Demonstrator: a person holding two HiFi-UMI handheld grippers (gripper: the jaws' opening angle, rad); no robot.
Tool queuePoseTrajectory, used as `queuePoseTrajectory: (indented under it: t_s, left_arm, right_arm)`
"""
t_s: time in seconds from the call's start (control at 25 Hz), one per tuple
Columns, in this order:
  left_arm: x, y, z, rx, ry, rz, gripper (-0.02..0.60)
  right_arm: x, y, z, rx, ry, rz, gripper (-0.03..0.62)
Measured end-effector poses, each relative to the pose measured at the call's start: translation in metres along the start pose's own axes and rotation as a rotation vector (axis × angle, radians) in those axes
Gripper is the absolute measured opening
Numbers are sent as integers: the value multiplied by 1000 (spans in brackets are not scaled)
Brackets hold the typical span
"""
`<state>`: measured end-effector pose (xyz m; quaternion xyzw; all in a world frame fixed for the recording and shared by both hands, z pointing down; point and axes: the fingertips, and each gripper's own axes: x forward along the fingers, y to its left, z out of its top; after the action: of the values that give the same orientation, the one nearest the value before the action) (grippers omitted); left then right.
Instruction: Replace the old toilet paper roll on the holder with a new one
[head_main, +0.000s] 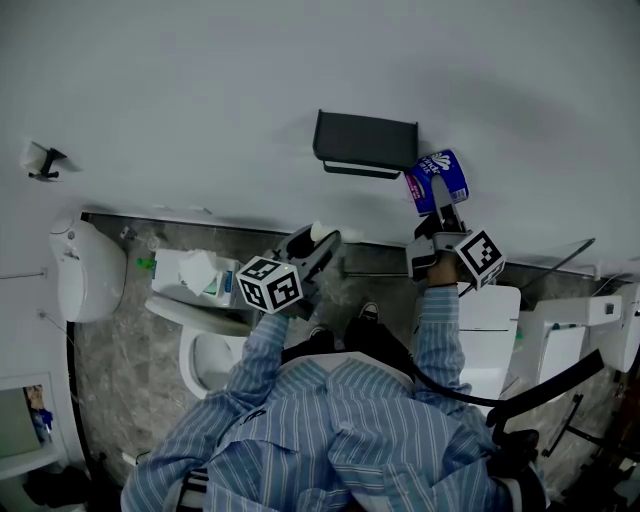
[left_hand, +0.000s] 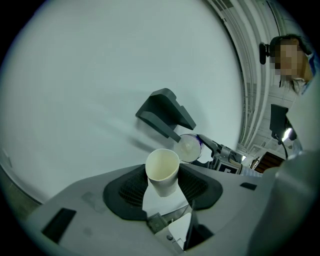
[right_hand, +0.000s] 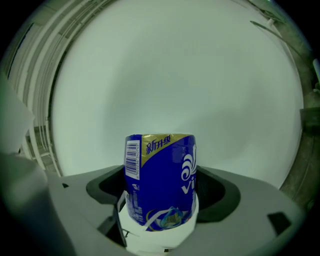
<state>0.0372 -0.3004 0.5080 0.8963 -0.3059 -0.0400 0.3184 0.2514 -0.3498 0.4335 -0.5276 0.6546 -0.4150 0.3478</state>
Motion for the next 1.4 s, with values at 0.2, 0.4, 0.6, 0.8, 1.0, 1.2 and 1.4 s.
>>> queuePoseTrajectory:
  t_s: [0.2, 0.4, 0.6, 0.8, 1.0, 1.2, 1.4]
  left_arm:
    - [-3, 3, 1, -5, -6, 12, 186]
    - [-9, 6, 3, -5, -16, 25, 186]
    - [-11, 9, 4, -4, -18, 28, 186]
    - [-13, 10, 4, -3, -13, 29, 186]
    - [-19, 15, 6, -6, -17, 38, 187]
    - [-23, 16, 9, -4, -29, 49, 186]
    - [-30, 24, 10, -12, -32, 62, 186]
  right_arm:
    - [10, 3, -6, 55, 2, 20, 414]
    - [10, 0, -6, 140, -19, 29, 414]
    - [12, -12, -10, 284, -48, 46, 414]
    - [13, -17, -12, 339, -65, 53, 414]
    - [25, -4, -29, 284, -7, 76, 414]
    - [31, 2, -47, 343, 32, 93, 414]
    - [35, 6, -60, 367, 47, 109, 414]
